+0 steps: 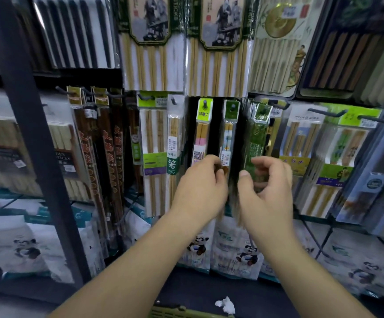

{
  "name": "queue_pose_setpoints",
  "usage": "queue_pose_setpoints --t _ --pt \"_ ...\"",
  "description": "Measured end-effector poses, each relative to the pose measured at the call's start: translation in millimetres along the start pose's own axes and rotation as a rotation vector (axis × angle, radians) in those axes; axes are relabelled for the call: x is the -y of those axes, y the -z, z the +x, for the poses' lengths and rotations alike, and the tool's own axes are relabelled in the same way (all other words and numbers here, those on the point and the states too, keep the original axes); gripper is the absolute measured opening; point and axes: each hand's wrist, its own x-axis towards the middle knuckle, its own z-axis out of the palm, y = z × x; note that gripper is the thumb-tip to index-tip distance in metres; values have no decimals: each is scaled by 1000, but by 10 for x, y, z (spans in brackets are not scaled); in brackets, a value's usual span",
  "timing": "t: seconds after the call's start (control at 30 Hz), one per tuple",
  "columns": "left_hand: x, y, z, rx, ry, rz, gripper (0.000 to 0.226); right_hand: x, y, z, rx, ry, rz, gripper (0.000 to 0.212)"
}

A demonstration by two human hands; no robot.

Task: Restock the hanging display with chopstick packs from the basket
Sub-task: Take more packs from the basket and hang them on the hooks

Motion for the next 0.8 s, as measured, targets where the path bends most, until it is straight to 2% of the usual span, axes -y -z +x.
queue_pose_setpoints --t 0.27,0.53,0.8 --pt "152 -131 17 -5 20 -21 46 -241 64 87 12 -73 -140 25" --pt "235 -246 126 104 103 -219 61 -250 59 53 30 -89 -78 22" --pt "333 -278 166 118 99 -332 69 -202 40 25 45 -99 -80 22"
